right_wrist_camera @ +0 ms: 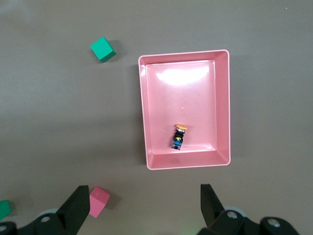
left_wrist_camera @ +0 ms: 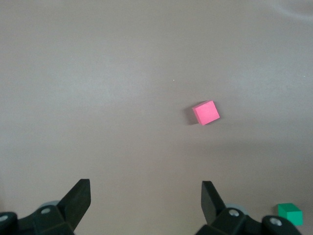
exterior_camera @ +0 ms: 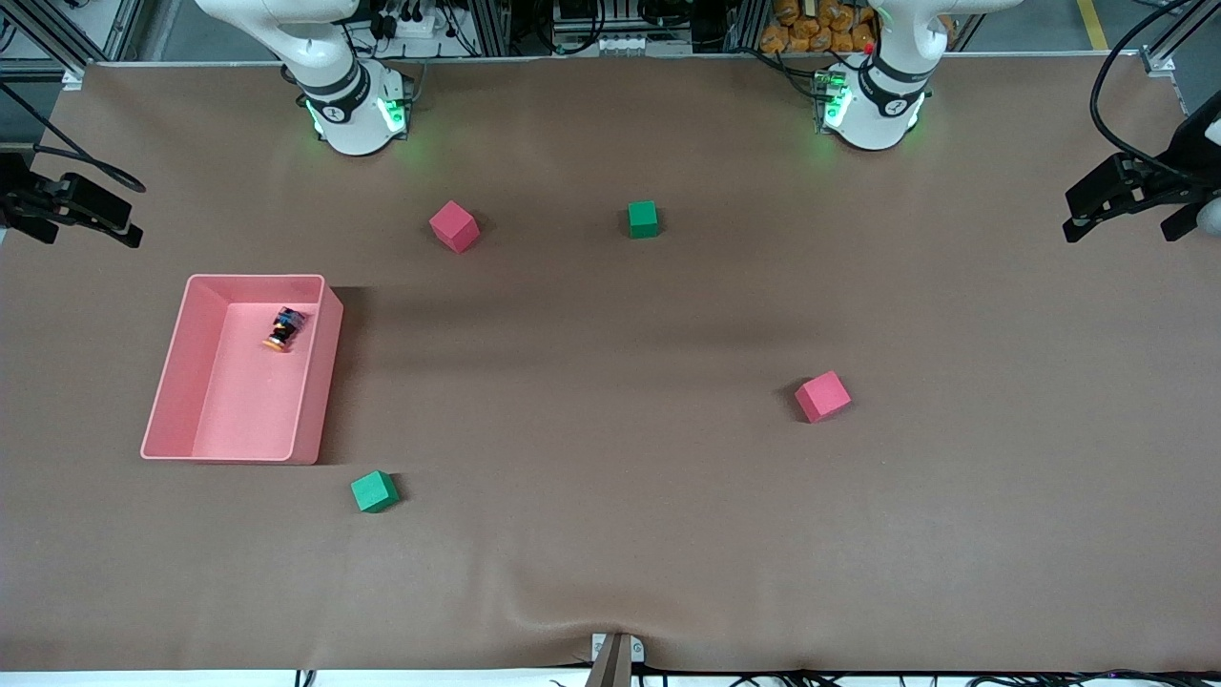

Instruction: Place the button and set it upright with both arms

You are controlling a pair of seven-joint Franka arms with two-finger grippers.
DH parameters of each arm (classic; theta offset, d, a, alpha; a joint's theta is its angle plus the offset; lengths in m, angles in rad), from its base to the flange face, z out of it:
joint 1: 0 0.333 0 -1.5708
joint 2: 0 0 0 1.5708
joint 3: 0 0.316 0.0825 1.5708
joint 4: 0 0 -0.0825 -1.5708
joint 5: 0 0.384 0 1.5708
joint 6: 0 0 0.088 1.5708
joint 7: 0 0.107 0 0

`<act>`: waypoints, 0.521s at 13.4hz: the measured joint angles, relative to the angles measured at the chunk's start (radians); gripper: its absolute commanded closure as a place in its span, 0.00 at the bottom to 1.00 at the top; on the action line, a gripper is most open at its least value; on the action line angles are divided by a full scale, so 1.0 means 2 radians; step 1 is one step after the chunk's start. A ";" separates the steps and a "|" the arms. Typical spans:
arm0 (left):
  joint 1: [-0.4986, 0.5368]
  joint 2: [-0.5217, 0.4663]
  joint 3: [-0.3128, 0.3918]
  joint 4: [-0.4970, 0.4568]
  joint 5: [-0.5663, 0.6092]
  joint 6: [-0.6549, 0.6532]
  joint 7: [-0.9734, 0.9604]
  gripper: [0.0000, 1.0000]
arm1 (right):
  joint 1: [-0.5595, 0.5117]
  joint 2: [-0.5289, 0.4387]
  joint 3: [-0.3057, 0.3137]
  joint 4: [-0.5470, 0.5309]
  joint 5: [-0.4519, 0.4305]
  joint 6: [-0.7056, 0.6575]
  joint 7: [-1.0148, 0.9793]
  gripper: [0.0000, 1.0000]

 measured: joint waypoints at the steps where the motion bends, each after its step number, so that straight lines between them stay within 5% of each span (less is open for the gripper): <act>1: 0.000 0.000 0.000 0.000 -0.001 0.000 0.000 0.00 | 0.000 0.000 0.000 0.000 0.000 0.000 0.000 0.00; 7: 0.001 0.000 0.002 0.000 -0.010 0.000 0.000 0.00 | 0.000 0.000 -0.001 0.000 0.000 -0.008 -0.007 0.00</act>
